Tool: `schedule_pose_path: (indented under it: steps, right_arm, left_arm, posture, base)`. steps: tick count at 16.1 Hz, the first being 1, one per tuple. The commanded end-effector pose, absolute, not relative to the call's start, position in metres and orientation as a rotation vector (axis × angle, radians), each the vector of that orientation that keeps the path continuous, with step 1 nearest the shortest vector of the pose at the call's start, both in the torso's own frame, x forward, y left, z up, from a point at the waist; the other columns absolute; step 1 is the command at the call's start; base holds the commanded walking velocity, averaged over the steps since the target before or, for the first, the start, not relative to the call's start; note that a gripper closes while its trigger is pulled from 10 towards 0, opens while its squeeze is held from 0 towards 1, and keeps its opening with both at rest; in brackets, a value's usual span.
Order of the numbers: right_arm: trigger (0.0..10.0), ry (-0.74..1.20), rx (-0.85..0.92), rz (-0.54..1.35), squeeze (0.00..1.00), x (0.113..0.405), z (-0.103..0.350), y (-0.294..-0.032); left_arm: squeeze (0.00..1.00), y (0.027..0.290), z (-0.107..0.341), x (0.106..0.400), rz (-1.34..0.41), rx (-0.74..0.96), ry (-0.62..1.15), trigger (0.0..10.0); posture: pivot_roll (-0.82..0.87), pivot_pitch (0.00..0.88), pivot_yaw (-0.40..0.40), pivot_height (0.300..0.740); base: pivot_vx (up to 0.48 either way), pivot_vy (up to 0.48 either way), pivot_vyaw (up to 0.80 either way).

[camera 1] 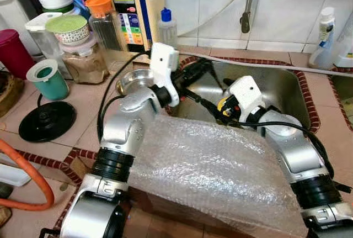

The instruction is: Kitchen organization

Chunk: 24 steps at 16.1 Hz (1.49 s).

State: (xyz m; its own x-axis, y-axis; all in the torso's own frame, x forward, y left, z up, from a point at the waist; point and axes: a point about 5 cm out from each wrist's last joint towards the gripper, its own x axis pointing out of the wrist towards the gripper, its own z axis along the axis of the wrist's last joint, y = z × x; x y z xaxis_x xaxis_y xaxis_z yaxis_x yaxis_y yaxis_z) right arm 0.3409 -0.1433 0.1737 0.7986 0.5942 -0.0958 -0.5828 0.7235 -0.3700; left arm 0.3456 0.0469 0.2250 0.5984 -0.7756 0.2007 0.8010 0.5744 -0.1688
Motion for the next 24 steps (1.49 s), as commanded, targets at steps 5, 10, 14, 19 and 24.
schedule_pose_path:
  steps: [5, 10, 14, 19, 24]
  right_arm:
    - [10.0, -0.039, -0.42, 0.687, 0.0, 0.351, 0.174, -0.137]
    - [0.0, -0.073, -0.42, 0.6, 0.0, 0.366, 0.173, -0.133]
    - [0.0, -0.058, -0.427, 0.54, 0.0, 0.369, 0.171, -0.141]
    - [0.0, -0.043, -0.429, 0.482, 0.0, 0.372, 0.167, -0.15]
    - [0.0, -0.043, -0.411, 0.483, 0.0, 0.373, 0.165, -0.147]
  left_arm:
    - [0.0, 0.048, 0.227, 0.338, -0.928, -0.254, -0.103, 0.0]
    - [0.0, 0.048, 0.226, 0.334, -0.929, -0.257, -0.086, 0.0]
    - [0.0, 0.051, 0.225, 0.334, -0.921, -0.244, -0.086, 0.0]
    - [0.0, 0.051, 0.224, 0.334, -0.921, -0.235, -0.078, 0.0]
    - [0.0, 0.048, 0.224, 0.333, -0.928, -0.239, -0.073, 0.0]
  posture:
    - [-0.01, 0.0, 0.06, 0.74]
    - [-0.01, 0.0, 0.057, 0.74]
    - [-0.01, 0.0, 0.062, 0.74]
    - [-0.01, 0.0, 0.069, 0.74]
    - [-0.01, 0.0, 0.073, 0.74]
  base:
    - [0.0, 0.0, 0.0]
    - [0.0, 0.0, 0.0]
    - [0.0, 0.0, 0.0]
    - [0.0, 0.0, 0.0]
    - [0.0, 0.0, 0.0]
